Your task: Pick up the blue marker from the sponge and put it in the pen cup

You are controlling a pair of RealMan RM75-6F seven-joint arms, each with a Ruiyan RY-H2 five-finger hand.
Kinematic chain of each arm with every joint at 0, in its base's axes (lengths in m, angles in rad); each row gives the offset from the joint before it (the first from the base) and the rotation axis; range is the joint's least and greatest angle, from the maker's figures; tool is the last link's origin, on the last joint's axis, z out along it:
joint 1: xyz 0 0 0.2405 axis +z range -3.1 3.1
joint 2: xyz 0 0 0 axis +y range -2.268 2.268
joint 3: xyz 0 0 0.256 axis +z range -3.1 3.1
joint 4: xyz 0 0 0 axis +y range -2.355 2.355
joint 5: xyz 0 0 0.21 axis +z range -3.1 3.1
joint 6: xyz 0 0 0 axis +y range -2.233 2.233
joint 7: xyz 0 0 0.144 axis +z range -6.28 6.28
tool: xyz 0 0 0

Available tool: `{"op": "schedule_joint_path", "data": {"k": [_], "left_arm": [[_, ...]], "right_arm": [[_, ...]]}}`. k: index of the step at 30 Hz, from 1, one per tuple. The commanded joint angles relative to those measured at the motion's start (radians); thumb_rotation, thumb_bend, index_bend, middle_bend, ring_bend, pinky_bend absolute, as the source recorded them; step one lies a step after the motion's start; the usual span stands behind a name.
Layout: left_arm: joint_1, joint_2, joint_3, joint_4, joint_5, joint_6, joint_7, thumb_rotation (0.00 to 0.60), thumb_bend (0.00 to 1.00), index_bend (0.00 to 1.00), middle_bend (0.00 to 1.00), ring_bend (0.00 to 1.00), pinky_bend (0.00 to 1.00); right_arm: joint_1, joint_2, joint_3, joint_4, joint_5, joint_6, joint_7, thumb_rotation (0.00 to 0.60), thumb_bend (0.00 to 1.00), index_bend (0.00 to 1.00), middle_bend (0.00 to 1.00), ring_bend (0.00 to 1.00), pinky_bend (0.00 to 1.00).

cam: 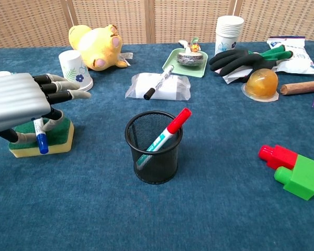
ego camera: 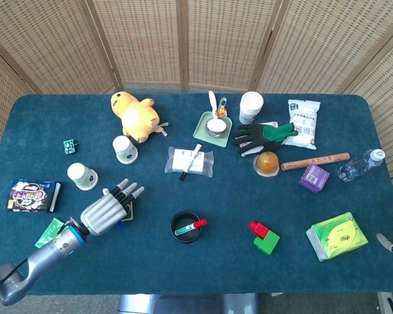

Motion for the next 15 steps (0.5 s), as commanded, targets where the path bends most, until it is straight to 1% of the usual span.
{"op": "schedule_joint_path", "data": {"k": [1, 4, 8, 13, 15], "left_arm": [[0.002, 0.005, 0.0, 0.0, 0.002, 0.022, -0.019, 0.6, 0.33, 0.59, 0.0, 0.0, 0.15], [0.004, 0.014, 0.0, -0.006, 0.003, 0.037, -0.033, 0.6, 0.33, 0.59, 0.0, 0.0, 0.16], [0.012, 0.028, -0.009, -0.031, -0.003, 0.082, -0.089, 0.6, 0.33, 0.6, 0.0, 0.0, 0.16], [0.024, 0.063, -0.039, -0.114, -0.024, 0.167, -0.246, 0.6, 0.33, 0.6, 0.0, 0.0, 0.16], [0.027, 0.078, -0.048, -0.159, -0.037, 0.192, -0.334, 0.6, 0.33, 0.6, 0.0, 0.0, 0.16]], "right_arm": [[0.001, 0.0, -0.002, 0.0, -0.002, -0.002, -0.002, 0.6, 0.0, 0.18, 0.0, 0.0, 0.0], [0.002, -0.001, -0.003, -0.002, -0.003, -0.004, -0.006, 0.6, 0.0, 0.19, 0.0, 0.0, 0.0], [0.001, 0.0, -0.003, -0.003, -0.003, -0.002, -0.005, 0.6, 0.0, 0.19, 0.0, 0.0, 0.0], [0.001, 0.0, -0.003, -0.003, -0.003, -0.002, -0.002, 0.6, 0.0, 0.19, 0.0, 0.0, 0.0], [0.001, -0.001, -0.003, -0.003, -0.004, -0.002, -0.003, 0.6, 0.0, 0.19, 0.0, 0.0, 0.0]]}}
